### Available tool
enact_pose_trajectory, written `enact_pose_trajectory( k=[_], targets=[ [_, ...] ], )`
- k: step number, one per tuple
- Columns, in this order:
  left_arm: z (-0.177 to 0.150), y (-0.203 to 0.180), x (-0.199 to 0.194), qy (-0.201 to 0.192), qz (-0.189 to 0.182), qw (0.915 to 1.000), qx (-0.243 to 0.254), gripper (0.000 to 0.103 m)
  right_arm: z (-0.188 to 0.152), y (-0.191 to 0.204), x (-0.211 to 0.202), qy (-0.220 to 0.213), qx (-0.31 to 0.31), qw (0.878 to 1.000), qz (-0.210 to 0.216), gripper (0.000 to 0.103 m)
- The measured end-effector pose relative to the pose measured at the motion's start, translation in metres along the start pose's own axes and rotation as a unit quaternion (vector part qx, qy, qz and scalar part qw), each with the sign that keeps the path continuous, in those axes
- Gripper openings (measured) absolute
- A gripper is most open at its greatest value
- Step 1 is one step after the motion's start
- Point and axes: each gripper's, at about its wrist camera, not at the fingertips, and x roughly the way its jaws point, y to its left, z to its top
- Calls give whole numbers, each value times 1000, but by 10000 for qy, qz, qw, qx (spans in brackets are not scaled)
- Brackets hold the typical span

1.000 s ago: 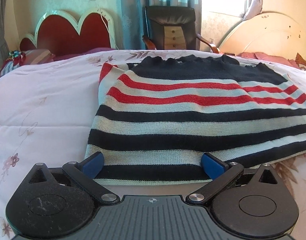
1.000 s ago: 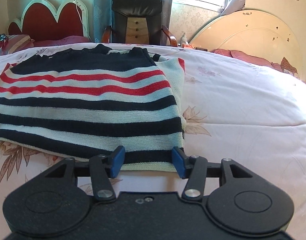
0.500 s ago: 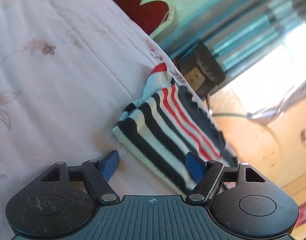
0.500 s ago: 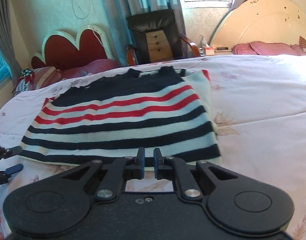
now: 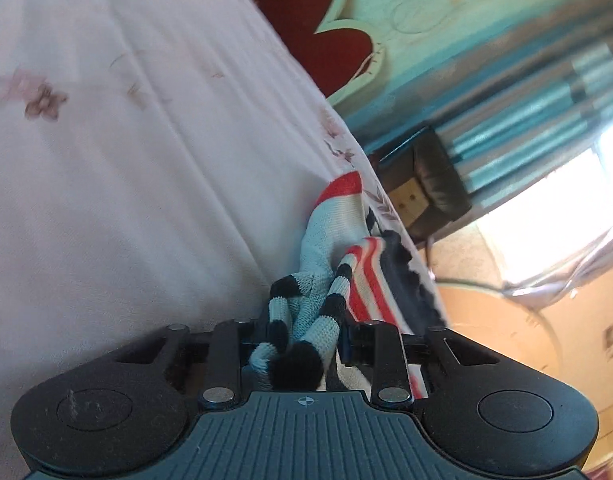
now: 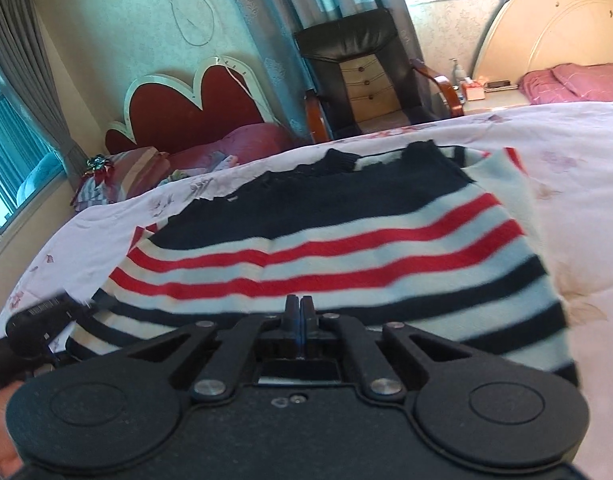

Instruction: Fold small clothes

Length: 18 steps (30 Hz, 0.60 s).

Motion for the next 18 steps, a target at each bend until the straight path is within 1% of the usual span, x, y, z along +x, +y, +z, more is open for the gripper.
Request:
enact_pose_trajectory(
  k=[1,3,4,6,7,8,9,10,13,17,18],
  targets=[
    [3,-2,-6,-18,-140,9999,-56,24,3,3,8,31,7,10000,16,1],
    [2,-10,-18,-183,-400,9989,181,24,9,13,17,-1,-65,9999,101,1],
    [1,-9,-16,-153,-349,9991,174,24,12,19,19,-62,-140,9997,171,1],
    [0,8,-6,21,-141,9999,-73,24,15,26,31,-37,-260,9994,221,1],
    [-2,17,-1,23,-232,9996,-174,24,15,28,40,69,-341,9993,132,1],
    [-3,19,-2,5,-305,9995,-113,24,14,29,51,241,-413,9989,-13,1],
    [-4,17,-1,9,-310,9995,-45,24,10,26,63,501,-435,9977,-130,1],
    [-3,17,1,19,-317,9995,-47,24,6,23,69,560,-453,9973,-132,0],
    [-2,17,4,33,-361,9993,-85,24,1,22,66,424,-522,9977,-83,0],
    [-3,19,1,27,-408,9991,-107,24,-3,39,67,383,-1016,9933,-402,0],
    [-4,24,-7,33,-427,9990,-155,24,-3,41,67,377,-1072,9925,-447,0]
  ],
)
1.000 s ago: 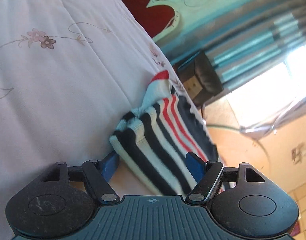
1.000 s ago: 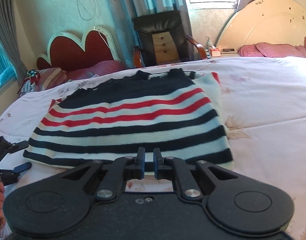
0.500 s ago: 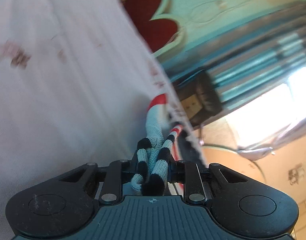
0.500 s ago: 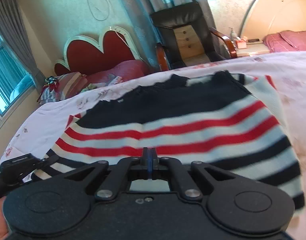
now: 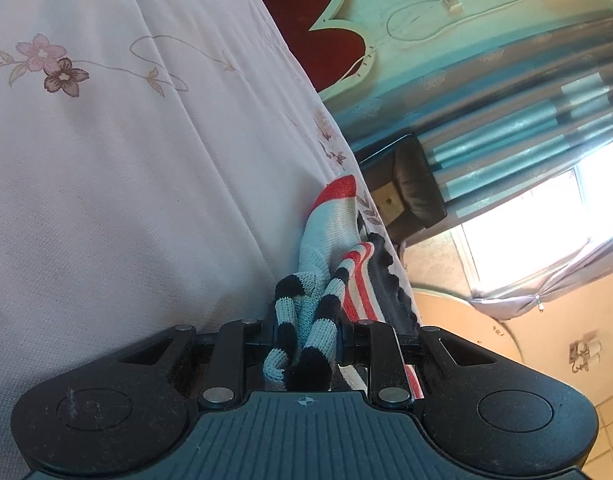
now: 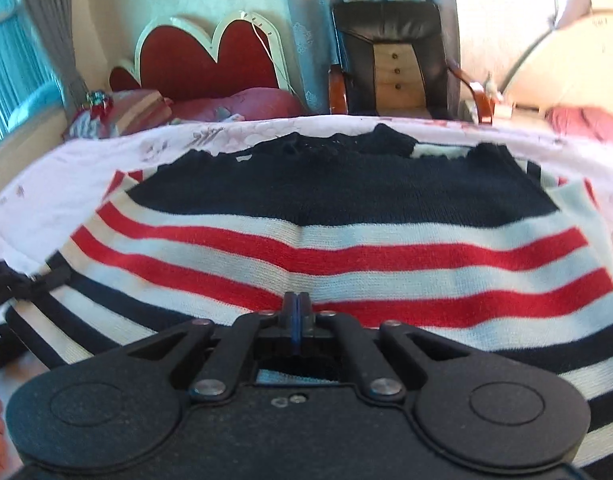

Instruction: Fold small clothes

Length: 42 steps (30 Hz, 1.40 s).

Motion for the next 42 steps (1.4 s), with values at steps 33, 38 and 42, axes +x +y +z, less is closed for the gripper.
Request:
enact_pose_trajectory(
  k=[33,38,42],
  targets=[
    [-179,-247,72,2274,-483,8931,3851,46,-31,-204,-81,-591,3984,9111,881,42],
    [-123,-250,7,1568,-891,9101,3732,64,-28,-214,-97,-520,3897,9096,1344,56],
    [-55,-208,26,1234,232,9302,3450,64,-10,-198,-81,-95,3677,9154,1634,57]
  ],
)
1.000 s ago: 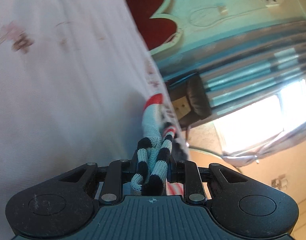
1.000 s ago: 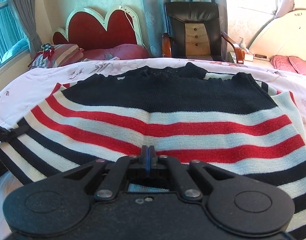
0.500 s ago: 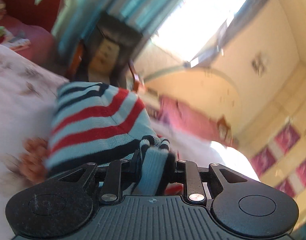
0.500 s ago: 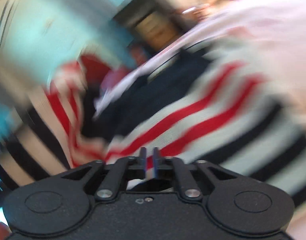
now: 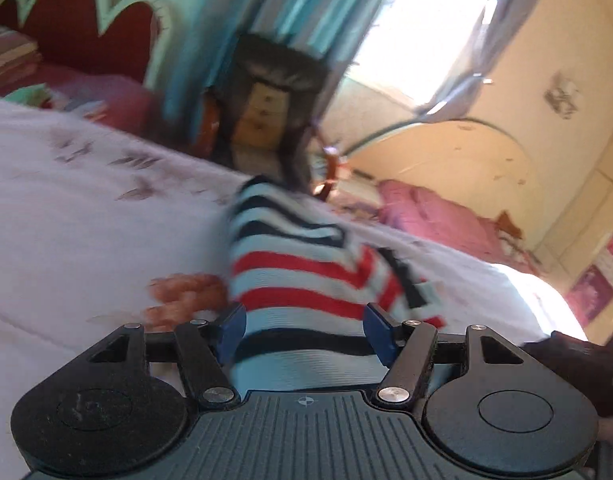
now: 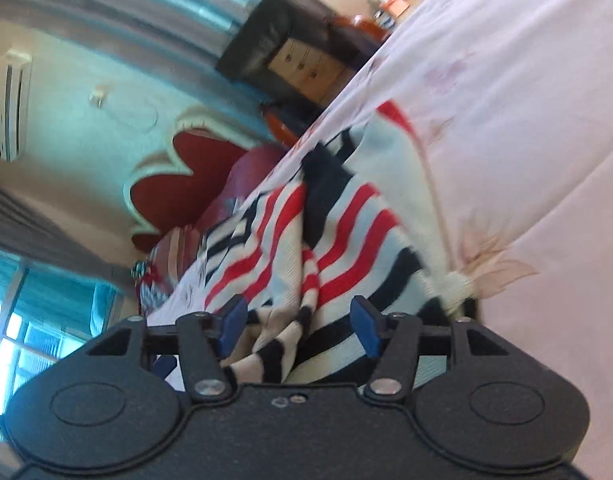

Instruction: Fold small clothes

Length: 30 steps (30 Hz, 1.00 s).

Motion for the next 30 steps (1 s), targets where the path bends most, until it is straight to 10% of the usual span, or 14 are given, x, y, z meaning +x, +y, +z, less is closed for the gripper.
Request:
enact_pose_trajectory(
  k=[3,16,19,23,30],
  targets=[
    [-3,36,20,500,198,9979,-356,64,0,11,19,326,29,9995,-2,62],
    [-29,23,48,512,326,9981,89,70,11,60,75,1029,-1265,9828,-863,67],
    [-27,24,47,535,317,9980,107,72,-9,83,82,1065,-2385,9563,-1313,64],
    [-20,29,46,373,196,9991,-21,72,-39,103,79,760,-3678,9138,-1547,29],
    [9,24,67,280,11,9996,-96,72,-66,121,47,-313,-4886,8598,-1454,23]
  ],
)
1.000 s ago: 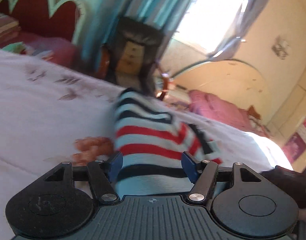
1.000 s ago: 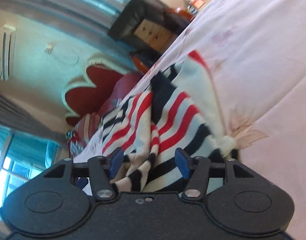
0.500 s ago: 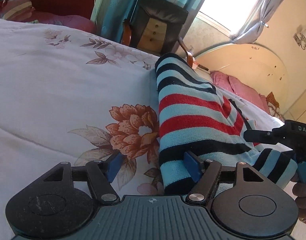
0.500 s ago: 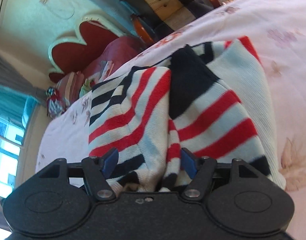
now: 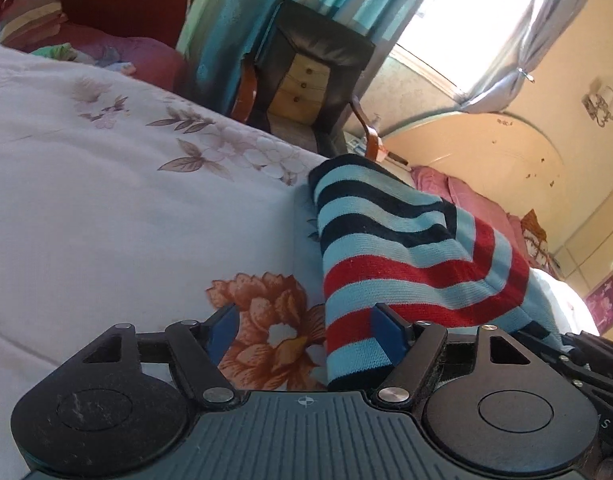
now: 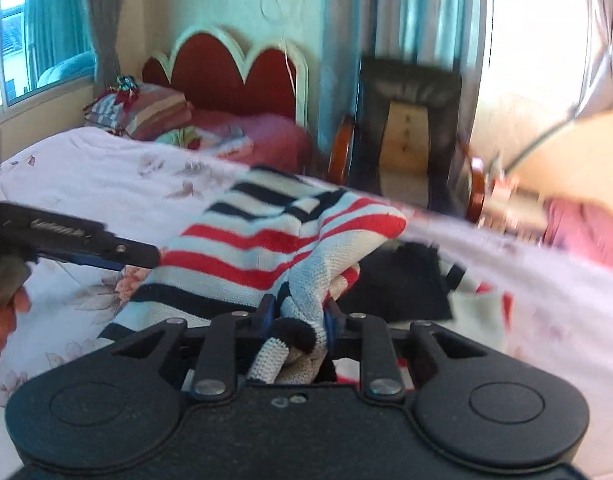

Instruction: Fold small clothes

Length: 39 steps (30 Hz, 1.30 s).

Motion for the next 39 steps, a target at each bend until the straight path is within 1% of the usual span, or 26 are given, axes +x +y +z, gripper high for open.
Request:
enact_pose_trajectory(
  k=[2,4,8,10,12,16,17,19,21,22,23,24,25,26,28,30,31,32,33,34,35,36,37,39],
  targets=[
    [2,-20,8,4,-111,9996,270,72,-4,-2,-12,-324,-124,9994,-92,22],
    [2,-42,17,29,-166,9983,556,72,-6,-9,-16,-543,-217,9981,-211,22],
    [-3,-78,35,112,-277,9949,964,72,-14,-38,-21,-639,142,9966,-492,21],
    [-8,-92,44,169,-315,9926,1157,72,-22,-56,-24,-609,438,9956,-560,21],
    [-14,-105,49,143,-217,9898,1403,73,-34,-69,-25,-545,648,9943,-640,21],
    [-19,-120,49,125,-17,9831,1824,74,-63,-80,-13,-176,965,9929,-677,20],
    [-19,-121,48,132,3,9816,1906,74,-68,-81,-13,-201,1066,9919,-661,20],
    [-14,-120,41,141,-38,9821,1876,74,-71,-85,-14,-250,1401,9880,-600,21],
    [-10,-113,24,-168,-191,9842,1755,73,-69,-91,-14,-178,1682,9844,-476,26],
    [-6,-107,16,-342,-253,9851,1669,73,-65,-95,-16,-160,1854,9818,-375,32],
    [-3,-101,12,-395,-268,9865,1568,73,-63,-103,-18,-205,2032,9785,-287,46],
    [1,-95,12,-368,-256,9883,1459,73,-61,-111,-20,-310,2205,9746,-234,54],
    [4,-88,16,-297,-203,9903,1343,73,-58,-120,-20,-394,2376,9704,-194,57],
    [6,-82,19,-235,-186,9917,1248,74,-55,-132,-15,-370,2579,9654,-140,56],
    [8,-71,26,-133,-297,9945,993,74,-47,-153,0,-247,3037,9524,113,55],
    [7,-67,34,-74,-347,9958,841,74,-43,-168,18,-132,3337,9421,293,49],
    [6,-65,36,-52,-367,9964,766,74,-42,-173,25,-81,3437,9386,276,41],
    [5,-64,40,-21,-386,9968,704,74,-42,-175,30,-70,3472,9373,287,27],
    [4,-64,43,8,-397,9970,669,74,-42,-176,33,-92,3428,9388,325,20],
    [4,-65,46,28,-403,9970,656,74,-42,-174,33,-84,3310,9430,334,14],
    [4,-65,49,40,-425,9969,667,74,-42,-170,30,-133,3131,9494,227,10],
    [5,-67,51,46,-436,9965,715,74,-43,-166,22,-260,2939,9555,76,10],
    [4,-71,53,50,-438,9957,814,74,-45,-161,15,-379,2806,9591,-35,9],
    [2,-79,58,112,-347,9937,1064,74,-52,-157,6,-499,2649,9627,-238,9]
  ],
)
